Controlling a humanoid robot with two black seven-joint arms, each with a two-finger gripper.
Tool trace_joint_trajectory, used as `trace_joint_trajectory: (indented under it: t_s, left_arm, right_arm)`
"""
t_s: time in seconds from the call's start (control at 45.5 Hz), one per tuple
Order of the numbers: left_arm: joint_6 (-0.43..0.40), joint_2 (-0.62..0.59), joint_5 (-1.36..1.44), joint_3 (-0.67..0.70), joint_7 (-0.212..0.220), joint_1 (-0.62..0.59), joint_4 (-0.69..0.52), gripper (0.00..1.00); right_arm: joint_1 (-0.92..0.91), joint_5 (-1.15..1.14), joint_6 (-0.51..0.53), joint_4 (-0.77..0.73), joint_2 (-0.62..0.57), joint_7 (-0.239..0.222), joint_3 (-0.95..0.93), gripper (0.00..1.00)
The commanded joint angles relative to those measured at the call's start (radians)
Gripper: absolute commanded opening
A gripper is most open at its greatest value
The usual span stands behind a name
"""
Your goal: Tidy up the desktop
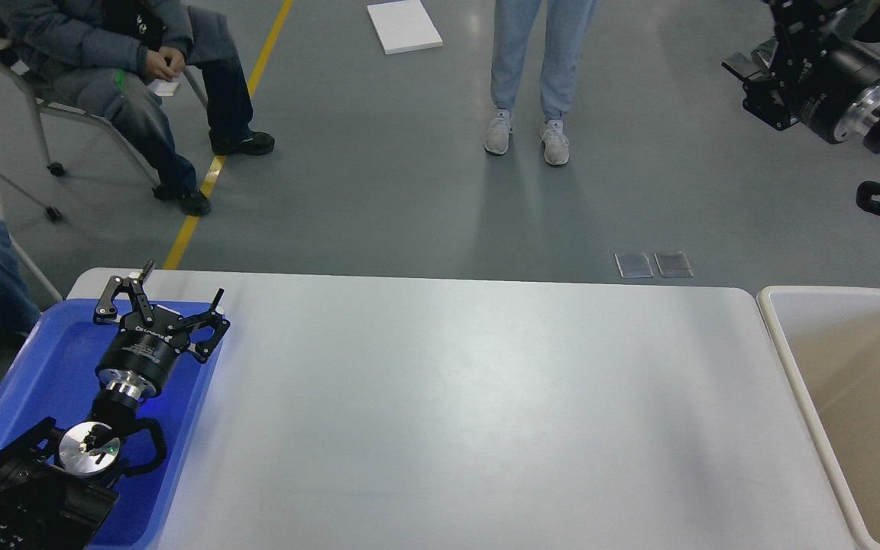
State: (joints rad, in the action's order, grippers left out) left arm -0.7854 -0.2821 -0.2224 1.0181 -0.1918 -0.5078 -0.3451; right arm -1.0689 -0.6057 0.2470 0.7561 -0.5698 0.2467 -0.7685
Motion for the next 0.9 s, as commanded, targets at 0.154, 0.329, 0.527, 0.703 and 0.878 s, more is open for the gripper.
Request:
trace_joint_trajectory:
  t_s: [0.154, 0.329, 0.527, 0.703, 0.878]
  left_arm:
    - [0.0, 0.0, 0.0, 0.0, 0.0, 0.0, 0.0, 1.0]
    - [0.0, 0.0, 0.0, 0.0, 0.0, 0.0, 0.0, 1.0]
    - [0.0, 0.0, 0.0, -0.001, 0.0, 0.0, 0.0, 1.0]
    - [0.0, 0.0, 0.0, 0.0, 0.0, 0.0, 0.0, 1.0]
    - [0.0, 0.0, 0.0, 0.0, 0.0, 0.0, 0.0, 1.0]
  right_arm:
    - [0.222, 0.0, -0.008, -0.004, 0.159, 0.028, -0.296, 1.0]
    - [0.3, 0.0, -0.006, -0.004, 0.234, 0.028, -0.373, 1.0]
    - [0.365, -0.002, -0.003, -0.004, 0.347, 0.12, -0.534, 1.0]
    - [0.441, -0.002, -0.003, -0.003, 0.406, 0.255, -0.606, 1.0]
    - [0.538, -0.002, -0.003, -0.003, 0.442, 0.261, -0.626, 1.0]
